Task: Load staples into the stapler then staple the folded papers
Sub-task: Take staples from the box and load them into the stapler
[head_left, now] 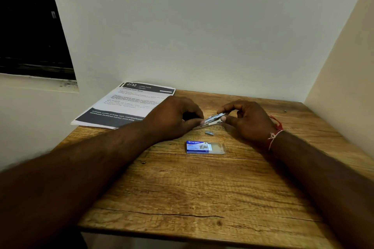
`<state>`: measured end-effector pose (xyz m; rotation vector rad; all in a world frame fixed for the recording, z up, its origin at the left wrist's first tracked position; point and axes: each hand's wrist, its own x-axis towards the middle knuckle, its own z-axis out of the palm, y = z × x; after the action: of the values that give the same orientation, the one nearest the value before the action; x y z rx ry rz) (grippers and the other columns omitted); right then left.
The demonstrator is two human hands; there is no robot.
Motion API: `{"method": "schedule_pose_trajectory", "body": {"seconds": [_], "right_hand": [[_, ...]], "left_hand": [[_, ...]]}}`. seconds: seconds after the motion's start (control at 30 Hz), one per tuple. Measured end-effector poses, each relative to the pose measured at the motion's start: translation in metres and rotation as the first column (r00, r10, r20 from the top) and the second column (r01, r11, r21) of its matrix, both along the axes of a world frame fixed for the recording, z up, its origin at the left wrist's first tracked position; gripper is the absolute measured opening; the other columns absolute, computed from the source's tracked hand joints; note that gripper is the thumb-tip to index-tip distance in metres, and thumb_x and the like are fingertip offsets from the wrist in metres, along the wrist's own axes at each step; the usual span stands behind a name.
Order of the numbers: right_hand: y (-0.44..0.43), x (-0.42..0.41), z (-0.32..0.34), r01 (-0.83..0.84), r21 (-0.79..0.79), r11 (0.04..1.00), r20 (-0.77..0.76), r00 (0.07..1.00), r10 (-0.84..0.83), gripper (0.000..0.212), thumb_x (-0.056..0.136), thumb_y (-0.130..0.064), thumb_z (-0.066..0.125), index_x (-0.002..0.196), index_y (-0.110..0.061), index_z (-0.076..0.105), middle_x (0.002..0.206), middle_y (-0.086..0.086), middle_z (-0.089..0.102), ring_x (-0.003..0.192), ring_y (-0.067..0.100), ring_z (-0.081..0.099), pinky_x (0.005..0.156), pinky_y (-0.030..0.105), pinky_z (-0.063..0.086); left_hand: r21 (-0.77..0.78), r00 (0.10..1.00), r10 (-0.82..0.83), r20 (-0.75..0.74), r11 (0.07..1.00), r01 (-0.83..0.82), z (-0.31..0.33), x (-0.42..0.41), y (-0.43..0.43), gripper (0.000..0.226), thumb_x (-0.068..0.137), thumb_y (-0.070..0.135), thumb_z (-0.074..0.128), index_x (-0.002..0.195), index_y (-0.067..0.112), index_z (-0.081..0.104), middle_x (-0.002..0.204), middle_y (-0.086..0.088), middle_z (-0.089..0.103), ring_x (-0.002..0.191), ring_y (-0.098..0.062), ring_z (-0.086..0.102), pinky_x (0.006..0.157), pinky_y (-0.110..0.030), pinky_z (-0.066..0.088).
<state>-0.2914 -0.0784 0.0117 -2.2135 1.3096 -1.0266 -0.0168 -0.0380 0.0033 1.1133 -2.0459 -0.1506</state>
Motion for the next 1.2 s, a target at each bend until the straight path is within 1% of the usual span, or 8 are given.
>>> {"method": "schedule_pose_trajectory", "body": {"seconds": [0.13, 0.23, 0.3, 0.5, 0.7, 0.83, 1.0, 1.2], "right_hand": [[0.003, -0.001, -0.001, 0.003, 0.067, 0.998, -0.042, 0.999, 0.0, 0.01, 0.095, -0.022, 0.087, 0.102, -0.029, 0.085, 0.071, -0.03, 0.069, 0.048, -0.001, 0.049, 0.048, 0.015, 0.036], [0.003, -0.005, 0.007, 0.0, 0.122, 0.993, -0.043, 0.999, 0.005, 0.022, 0.092, -0.025, 0.09, 0.111, -0.031, 0.08, 0.094, -0.01, 0.076, 0.053, -0.004, 0.06, 0.047, 0.01, 0.042], [-0.002, -0.012, 0.014, 0.036, 0.131, 0.991, -0.093, 0.995, -0.024, 0.036, 0.09, -0.024, 0.091, 0.122, -0.031, 0.074, 0.101, -0.004, 0.076, 0.067, -0.003, 0.065, 0.059, 0.012, 0.048], [-0.015, -0.037, 0.022, -0.039, 0.319, 0.947, 0.132, 0.991, -0.004, 0.049, 0.093, 0.024, 0.064, 0.131, -0.006, 0.068, 0.113, 0.014, 0.071, 0.103, 0.026, 0.071, 0.102, 0.053, 0.062], [-0.013, -0.033, 0.019, -0.132, 0.314, 0.94, 0.165, 0.983, 0.083, 0.038, 0.099, 0.024, 0.059, 0.126, 0.0, 0.07, 0.119, 0.022, 0.076, 0.099, 0.021, 0.081, 0.086, 0.025, 0.067], [-0.012, -0.03, 0.015, -0.122, 0.271, 0.955, 0.14, 0.986, 0.087, 0.025, 0.104, 0.014, 0.061, 0.117, -0.001, 0.076, 0.106, 0.015, 0.084, 0.089, 0.011, 0.083, 0.085, 0.022, 0.066], [-0.01, -0.024, 0.017, -0.152, 0.253, 0.955, 0.288, 0.955, 0.075, 0.017, 0.104, 0.01, 0.064, 0.117, 0.006, 0.075, 0.106, 0.021, 0.083, 0.099, 0.03, 0.084, 0.08, 0.027, 0.069], [0.0, -0.017, 0.023, -0.093, 0.03, 0.995, 0.205, 0.975, 0.085, 0.016, 0.096, 0.002, 0.08, 0.11, -0.006, 0.082, 0.093, 0.006, 0.086, 0.086, 0.018, 0.084, 0.079, 0.023, 0.067]], "left_hand": [[0.1, 1.0, 0.005, 0.019, 0.995, -0.007, -0.001, 0.004, 0.004, 0.028, 0.089, 0.031, 0.097, 0.116, 0.028, 0.088, 0.099, 0.013, 0.085, 0.092, -0.003, 0.08, 0.09, -0.041, 0.068], [0.079, 0.999, 0.003, 0.04, 0.997, -0.006, 0.0, 0.003, 0.005, 0.034, 0.089, 0.029, 0.097, 0.12, 0.028, 0.086, 0.1, 0.013, 0.085, 0.092, -0.003, 0.08, 0.09, -0.039, 0.067], [0.071, 0.999, 0.017, 0.045, 0.997, -0.02, 0.0, 0.002, 0.005, 0.036, 0.089, 0.03, 0.097, 0.123, 0.029, 0.086, 0.102, 0.013, 0.085, 0.094, -0.002, 0.08, 0.091, -0.039, 0.067], [0.083, 0.999, 0.018, 0.034, 0.996, -0.021, -0.001, 0.002, 0.005, 0.037, 0.089, 0.029, 0.097, 0.125, 0.028, 0.086, 0.102, 0.012, 0.086, 0.093, -0.002, 0.08, 0.091, -0.037, 0.067], [0.108, 1.0, 0.014, 0.007, 0.994, -0.015, -0.001, 0.003, 0.005, 0.036, 0.089, 0.028, 0.098, 0.123, 0.027, 0.086, 0.101, 0.012, 0.085, 0.093, -0.001, 0.08, 0.092, -0.031, 0.066], [0.113, 1.0, 0.014, 0.009, 0.993, -0.015, 0.0, 0.002, 0.005, 0.037, 0.089, 0.027, 0.097, 0.125, 0.027, 0.086, 0.101, 0.011, 0.086, 0.093, -0.001, 0.08, 0.092, -0.029, 0.065], [0.114, 1.0, 0.011, 0.009, 0.993, -0.012, 0.0, 0.001, 0.006, 0.038, 0.09, 0.026, 0.097, 0.126, 0.027, 0.086, 0.101, 0.011, 0.085, 0.093, -0.002, 0.08, 0.092, -0.029, 0.065], [0.112, 1.0, 0.009, 0.017, 0.994, -0.011, -0.001, 0.001, 0.006, 0.039, 0.09, 0.027, 0.096, 0.127, 0.028, 0.085, 0.104, 0.012, 0.085, 0.095, -0.001, 0.079, 0.092, -0.03, 0.065]]}}
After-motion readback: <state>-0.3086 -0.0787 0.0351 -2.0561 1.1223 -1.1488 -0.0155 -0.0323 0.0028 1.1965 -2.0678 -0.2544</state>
